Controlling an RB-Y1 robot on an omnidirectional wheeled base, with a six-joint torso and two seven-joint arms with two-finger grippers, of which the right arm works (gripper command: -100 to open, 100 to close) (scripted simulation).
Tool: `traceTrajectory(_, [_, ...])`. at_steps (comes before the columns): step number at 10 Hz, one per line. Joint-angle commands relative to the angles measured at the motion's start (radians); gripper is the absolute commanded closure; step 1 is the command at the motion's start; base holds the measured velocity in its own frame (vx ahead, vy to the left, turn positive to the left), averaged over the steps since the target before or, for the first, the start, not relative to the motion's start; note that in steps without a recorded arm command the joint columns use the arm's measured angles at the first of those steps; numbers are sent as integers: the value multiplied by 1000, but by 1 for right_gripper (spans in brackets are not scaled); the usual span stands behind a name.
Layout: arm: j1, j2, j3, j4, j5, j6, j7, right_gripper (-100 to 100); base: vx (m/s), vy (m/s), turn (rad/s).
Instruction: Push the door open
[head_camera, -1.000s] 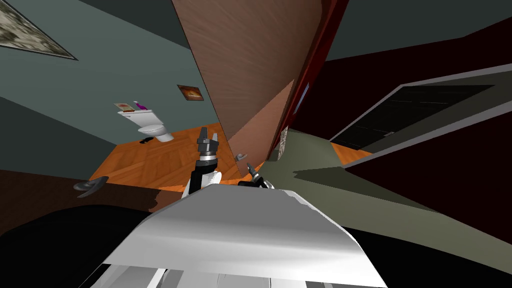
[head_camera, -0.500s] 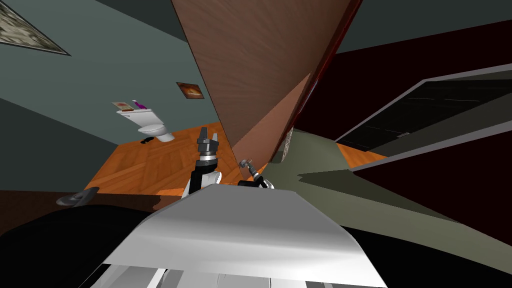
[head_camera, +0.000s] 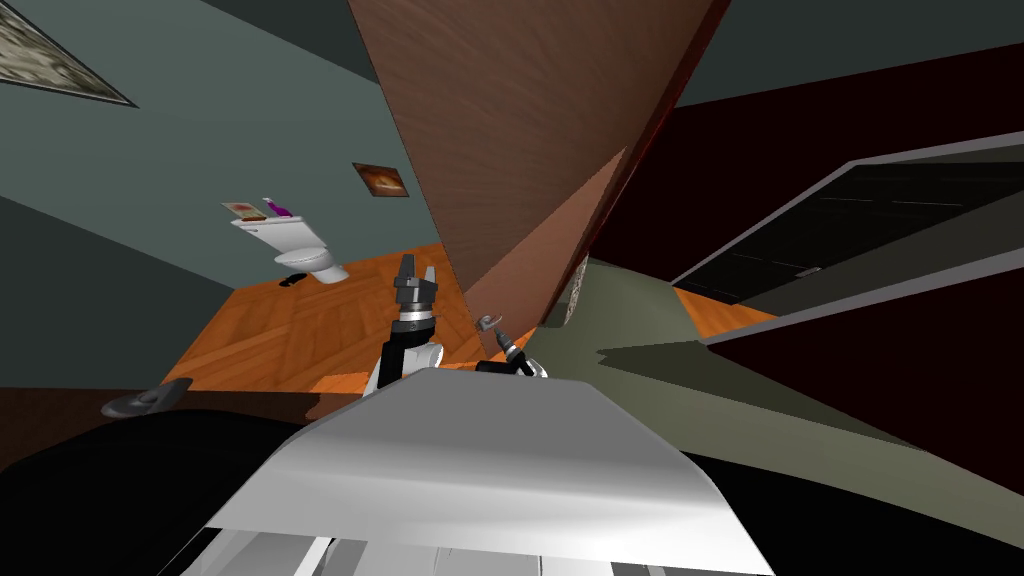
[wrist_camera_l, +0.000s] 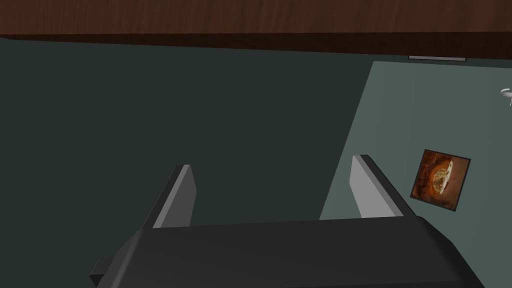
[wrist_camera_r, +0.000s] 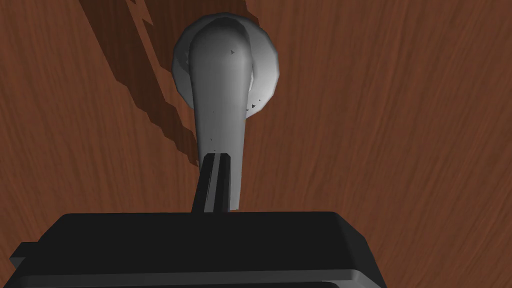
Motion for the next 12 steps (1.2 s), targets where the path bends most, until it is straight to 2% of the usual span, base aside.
traceTrajectory(1, [0, 0, 0, 0, 0, 0, 0, 100, -13, -14, 1])
traceTrajectory(3, [0, 0, 0, 0, 0, 0, 0, 100, -3, -3, 0])
traceTrajectory(4, [8, -25, -11, -4, -7, -4, 2, -100, -119, -57, -110])
traceTrajectory(5, [10, -25, -14, -5, -9, -5, 3, -100, -214, -79, -124])
traceTrajectory(7, [19, -4, -26, -10, -17, -10, 5, -100, -203, -74, -98])
traceTrajectory(8, [14, -10, -23, 0, -15, -14, 4, -100, -88, -27, -14])
traceTrajectory(9, [11, -21, -29, 4, -16, -15, 7, -100, 68, 75, 43])
traceTrajectory(12, [6, -22, -36, 9, -17, -15, 11, -100, 150, 136, 14])
